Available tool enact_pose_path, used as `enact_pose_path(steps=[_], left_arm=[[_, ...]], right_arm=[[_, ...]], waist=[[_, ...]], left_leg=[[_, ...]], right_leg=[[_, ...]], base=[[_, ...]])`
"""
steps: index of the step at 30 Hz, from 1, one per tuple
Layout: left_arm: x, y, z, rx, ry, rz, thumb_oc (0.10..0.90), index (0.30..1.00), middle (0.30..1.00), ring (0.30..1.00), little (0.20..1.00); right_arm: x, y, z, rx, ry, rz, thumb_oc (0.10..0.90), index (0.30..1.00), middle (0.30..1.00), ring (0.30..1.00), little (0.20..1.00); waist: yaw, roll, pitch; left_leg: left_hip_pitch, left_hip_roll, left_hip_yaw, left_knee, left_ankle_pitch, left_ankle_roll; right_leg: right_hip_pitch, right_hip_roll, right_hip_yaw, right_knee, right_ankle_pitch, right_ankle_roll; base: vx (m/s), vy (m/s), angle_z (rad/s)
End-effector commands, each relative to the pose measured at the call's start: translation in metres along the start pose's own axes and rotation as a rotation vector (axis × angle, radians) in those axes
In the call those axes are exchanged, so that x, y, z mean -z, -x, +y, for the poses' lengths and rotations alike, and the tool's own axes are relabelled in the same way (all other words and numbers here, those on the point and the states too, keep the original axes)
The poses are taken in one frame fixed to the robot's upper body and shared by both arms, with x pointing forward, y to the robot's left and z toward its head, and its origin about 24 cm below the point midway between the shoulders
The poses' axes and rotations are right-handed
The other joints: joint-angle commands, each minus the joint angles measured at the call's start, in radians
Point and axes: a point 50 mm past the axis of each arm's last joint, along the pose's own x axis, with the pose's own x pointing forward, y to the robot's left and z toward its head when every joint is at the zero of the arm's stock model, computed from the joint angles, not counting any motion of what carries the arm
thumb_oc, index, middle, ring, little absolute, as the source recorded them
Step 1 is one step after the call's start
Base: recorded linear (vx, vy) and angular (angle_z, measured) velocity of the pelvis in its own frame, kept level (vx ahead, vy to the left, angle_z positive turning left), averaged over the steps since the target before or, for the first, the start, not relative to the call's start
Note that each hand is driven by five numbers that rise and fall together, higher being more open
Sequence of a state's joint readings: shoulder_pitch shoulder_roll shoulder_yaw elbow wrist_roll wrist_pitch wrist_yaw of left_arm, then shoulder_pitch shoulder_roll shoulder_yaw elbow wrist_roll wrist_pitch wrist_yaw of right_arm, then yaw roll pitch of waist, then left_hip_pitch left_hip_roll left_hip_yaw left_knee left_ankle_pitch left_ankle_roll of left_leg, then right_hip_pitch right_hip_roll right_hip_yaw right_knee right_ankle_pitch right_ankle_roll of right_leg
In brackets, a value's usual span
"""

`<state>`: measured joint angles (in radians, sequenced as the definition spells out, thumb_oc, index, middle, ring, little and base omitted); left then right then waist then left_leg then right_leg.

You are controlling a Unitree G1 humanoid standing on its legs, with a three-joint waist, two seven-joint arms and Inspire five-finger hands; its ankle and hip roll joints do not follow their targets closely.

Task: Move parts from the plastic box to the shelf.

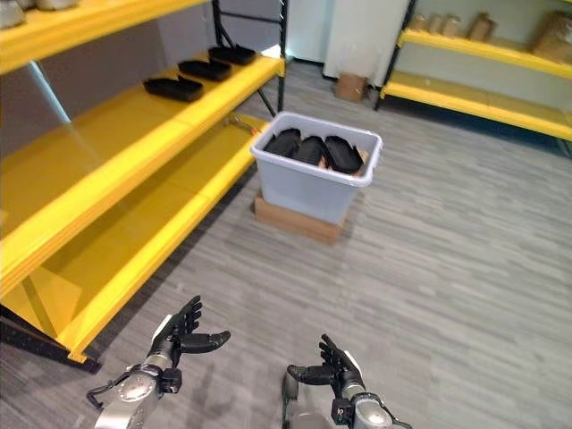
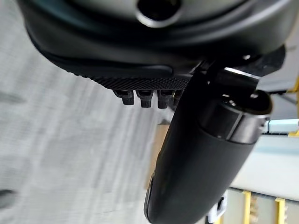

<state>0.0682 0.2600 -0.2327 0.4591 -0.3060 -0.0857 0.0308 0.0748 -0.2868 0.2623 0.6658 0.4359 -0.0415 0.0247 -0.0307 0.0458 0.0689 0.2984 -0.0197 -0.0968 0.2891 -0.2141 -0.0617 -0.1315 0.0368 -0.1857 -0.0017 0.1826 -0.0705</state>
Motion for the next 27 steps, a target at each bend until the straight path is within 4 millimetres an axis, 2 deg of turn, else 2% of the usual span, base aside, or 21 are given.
enact_pose_path(steps=[1, 2, 3, 4, 5, 6, 7, 8, 9, 10, 12, 13, 14, 16, 18, 19, 20, 23, 24, 26, 27], left_arm=[[-0.067, -0.007, 0.012, 0.030, -0.073, -0.290, 0.900, 1.000, 1.000, 1.000, 1.000], [-0.069, -0.008, 0.010, 0.038, -0.070, -0.293, 0.900, 1.000, 1.000, 1.000, 1.000], [-0.071, -0.010, 0.008, 0.045, -0.075, -0.294, 0.900, 1.000, 1.000, 1.000, 1.000], [-0.070, -0.012, 0.006, 0.051, -0.074, -0.288, 0.900, 1.000, 1.000, 1.000, 1.000], [-0.071, -0.012, 0.006, 0.051, -0.074, -0.289, 0.900, 1.000, 1.000, 1.000, 1.000], [-0.070, -0.011, 0.006, 0.046, -0.072, -0.288, 0.900, 1.000, 1.000, 1.000, 1.000], [-0.070, -0.011, 0.006, 0.046, -0.073, -0.288, 0.900, 1.000, 1.000, 1.000, 1.000], [-0.070, -0.010, 0.006, 0.049, -0.075, -0.288, 0.900, 1.000, 1.000, 1.000, 1.000], [-0.069, -0.009, 0.006, 0.051, -0.075, -0.287, 0.900, 1.000, 1.000, 1.000, 1.000], [-0.067, -0.008, 0.007, 0.048, -0.078, -0.284, 0.900, 1.000, 1.000, 1.000, 1.000], [-0.062, -0.007, 0.008, 0.042, -0.074, -0.265, 0.900, 1.000, 1.000, 1.000, 1.000], [-0.059, -0.006, 0.008, 0.038, -0.072, -0.259, 0.900, 1.000, 1.000, 1.000, 1.000], [-0.056, -0.006, 0.007, 0.037, -0.077, -0.246, 0.900, 1.000, 1.000, 1.000, 1.000], [-0.055, -0.005, 0.007, 0.036, -0.075, -0.244, 0.900, 1.000, 1.000, 1.000, 1.000], [-0.052, -0.005, 0.011, 0.024, -0.074, -0.232, 0.900, 1.000, 1.000, 1.000, 1.000], [-0.048, -0.002, 0.013, 0.018, -0.066, -0.222, 0.900, 1.000, 1.000, 1.000, 1.000], [-0.050, -0.001, 0.015, 0.016, -0.072, -0.226, 0.900, 1.000, 1.000, 1.000, 1.000], [-0.051, -0.001, 0.016, 0.014, -0.078, -0.227, 0.900, 1.000, 1.000, 1.000, 1.000], [-0.052, -0.001, 0.020, 0.000, -0.086, -0.229, 0.900, 1.000, 1.000, 1.000, 1.000], [-0.053, -0.001, 0.020, -0.001, -0.089, -0.232, 0.900, 1.000, 1.000, 1.000, 1.000], [-0.054, -0.002, 0.023, -0.016, -0.106, -0.234, 0.900, 1.000, 1.000, 1.000, 1.000]], right_arm=[[-0.073, -0.010, 0.013, -0.078, -0.026, -0.301, 0.900, 1.000, 1.000, 1.000, 1.000], [-0.075, -0.010, 0.011, -0.070, -0.033, -0.309, 0.900, 1.000, 1.000, 1.000, 1.000], [-0.078, -0.011, 0.009, -0.056, -0.031, -0.317, 0.900, 1.000, 1.000, 1.000, 1.000], [-0.081, -0.012, 0.007, -0.045, -0.022, -0.319, 0.900, 1.000, 1.000, 1.000, 1.000], [-0.081, -0.012, 0.007, -0.045, -0.022, -0.320, 0.900, 1.000, 1.000, 1.000, 1.000], [-0.086, -0.012, 0.005, -0.035, -0.014, -0.334, 0.900, 1.000, 1.000, 1.000, 1.000], [-0.086, -0.012, 0.005, -0.035, -0.014, -0.334, 0.900, 1.000, 1.000, 1.000, 1.000], [-0.087, -0.012, 0.003, -0.029, -0.010, -0.335, 0.900, 1.000, 1.000, 1.000, 1.000], [-0.086, -0.011, 0.002, -0.027, -0.009, -0.336, 0.900, 1.000, 1.000, 1.000, 1.000], [-0.080, -0.010, -0.002, -0.015, -0.018, -0.323, 0.900, 1.000, 1.000, 1.000, 1.000], [-0.074, -0.008, -0.004, -0.006, -0.010, -0.304, 0.900, 1.000, 1.000, 1.000, 1.000], [-0.070, -0.007, -0.005, -0.003, -0.009, -0.295, 0.900, 1.000, 1.000, 1.000, 1.000], [-0.064, -0.005, -0.007, 0.004, 0.010, -0.278, 0.900, 1.000, 1.000, 1.000, 1.000], [-0.062, -0.005, -0.006, 0.003, 0.017, -0.274, 0.900, 1.000, 1.000, 1.000, 1.000], [-0.063, -0.006, -0.004, -0.006, 0.035, -0.274, 0.900, 1.000, 1.000, 1.000, 1.000], [-0.060, -0.005, 0.000, -0.023, 0.038, -0.264, 0.900, 1.000, 1.000, 1.000, 1.000], [-0.059, -0.006, 0.007, -0.050, 0.039, -0.261, 0.900, 1.000, 1.000, 1.000, 1.000], [-0.061, -0.008, 0.015, -0.077, 0.043, -0.267, 0.900, 1.000, 1.000, 1.000, 1.000], [-0.067, -0.010, 0.025, -0.111, 0.038, -0.283, 0.900, 1.000, 1.000, 1.000, 1.000], [-0.068, -0.010, 0.030, -0.128, 0.030, -0.289, 0.900, 1.000, 1.000, 1.000, 1.000], [-0.071, -0.010, 0.038, -0.159, 0.030, -0.305, 0.900, 1.000, 1.000, 1.000, 1.000]], waist=[[0.006, -0.036, -0.011], [0.013, -0.052, 0.004], [0.025, -0.071, 0.021], [0.042, -0.085, 0.042], [0.044, -0.081, 0.045], [0.085, -0.087, 0.072], [0.084, -0.089, 0.070], [0.097, -0.092, 0.077], [0.104, -0.097, 0.082], [0.115, -0.104, 0.084], [0.121, -0.097, 0.077], [0.125, -0.083, 0.068], [0.138, -0.064, 0.062], [0.141, -0.060, 0.061], [0.150, -0.053, 0.053], [0.155, -0.053, 0.039], [0.161, -0.060, 0.023], [0.165, -0.075, 0.008], [0.174, -0.088, -0.008], [0.176, -0.094, -0.014], [0.173, -0.102, -0.008]], left_leg=[[-0.085, 0.097, 0.021, 0.126, 0.432, -0.119], [-0.145, 0.100, 0.034, 0.241, 0.481, -0.132], [-0.193, 0.107, 0.055, 0.337, 0.502, -0.122], [-0.240, 0.098, 0.070, 0.415, 0.472, -0.097], [-0.242, 0.103, 0.071, 0.425, 0.466, -0.097], [-0.344, 0.056, 0.088, 0.459, 0.360, -0.048], [-0.347, 0.053, 0.088, 0.458, 0.363, -0.047], [-0.403, 0.042, 0.095, 0.438, 0.335, -0.029], [-0.453, 0.039, 0.102, 0.396, 0.314, -0.015], [-0.490, 0.068, 0.124, 0.214, 0.278, 0.003], [-0.477, 0.106, 0.150, -0.061, 0.283, 0.009], [-0.494, 0.117, 0.151, -0.190, 0.340, 0.000], [-0.506, 0.106, 0.149, -0.376, 0.407, -0.021], [-0.532, 0.091, 0.138, -0.376, 0.408, -0.029], [-0.553, 0.082, 0.124, -0.376, 0.442, -0.049], [-0.536, 0.084, 0.122, -0.376, 0.436, -0.035], [-0.513, 0.083, 0.107, -0.376, 0.462, -0.037], [-0.497, 0.065, 0.126, -0.376, 0.447, -0.020], [-0.467, 0.038, 0.127, -0.376, 0.414, 0.012], [-0.455, 0.024, 0.134, -0.376, 0.398, 0.029], [-0.412, -0.005, 0.133, -0.376, 0.361, 0.068]], right_leg=[[0.012, -0.046, -0.013, -0.086, 0.002, 0.144], [0.045, -0.052, -0.014, -0.086, -0.023, 0.126], [0.076, -0.058, -0.010, -0.086, -0.041, 0.112], [0.103, -0.061, 0.001, -0.086, -0.054, 0.098], [0.104, -0.057, 0.002, -0.086, -0.054, 0.098], [0.144, -0.054, 0.035, -0.086, -0.082, 0.093], [0.141, -0.057, 0.035, -0.086, -0.081, 0.093], [0.156, -0.055, 0.052, -0.086, -0.088, 0.094], [0.162, -0.057, 0.061, -0.086, -0.096, 0.097], [0.191, -0.059, 0.077, -0.086, -0.114, 0.109], [0.227, -0.053, 0.081, -0.086, -0.150, 0.118], [0.244, -0.036, 0.084, -0.086, -0.170, 0.119], [0.289, -0.011, 0.101, -0.086, -0.204, 0.116], [0.309, -0.004, 0.109, -0.086, -0.218, 0.114], [0.345, 0.006, 0.142, -0.086, -0.240, 0.112], [0.361, 0.004, 0.156, -0.086, -0.254, 0.118], [0.385, -0.014, 0.170, -0.086, -0.271, 0.121], [0.395, -0.045, 0.168, -0.078, -0.271, 0.140], [0.381, -0.075, 0.170, -0.009, -0.272, 0.158], [0.366, -0.088, 0.170, 0.044, -0.263, 0.170], [0.301, -0.105, 0.183, 0.210, -0.198, 0.193]], base=[[0.28, -0.244, -0.38], [0.25, -0.257, -0.15], [0.23, -0.253, 0.16], [0.16, -0.168, 0.24], [0.27, -0.144, -0.01], [0.19, -0.065, -0.38], [0.27, -0.085, -0.38], [0.14, -0.020, -0.51], [0.34, 0.008, -0.45], [0.39, 0.060, -0.43], [0.41, 0.123, -0.18], [0.52, 0.176, -0.07], [0.41, 0.131, 0.02], [0.31, 0.087, 0.10], [0.37, 0.122, -0.35], [0.52, 0.211, -0.81], [0.50, 0.225, -0.73], [0.34, 0.196, -0.61], [0.33, 0.225, -0.43], [0.31, 0.225, -0.29], [0.23, 0.216, -0.15]])
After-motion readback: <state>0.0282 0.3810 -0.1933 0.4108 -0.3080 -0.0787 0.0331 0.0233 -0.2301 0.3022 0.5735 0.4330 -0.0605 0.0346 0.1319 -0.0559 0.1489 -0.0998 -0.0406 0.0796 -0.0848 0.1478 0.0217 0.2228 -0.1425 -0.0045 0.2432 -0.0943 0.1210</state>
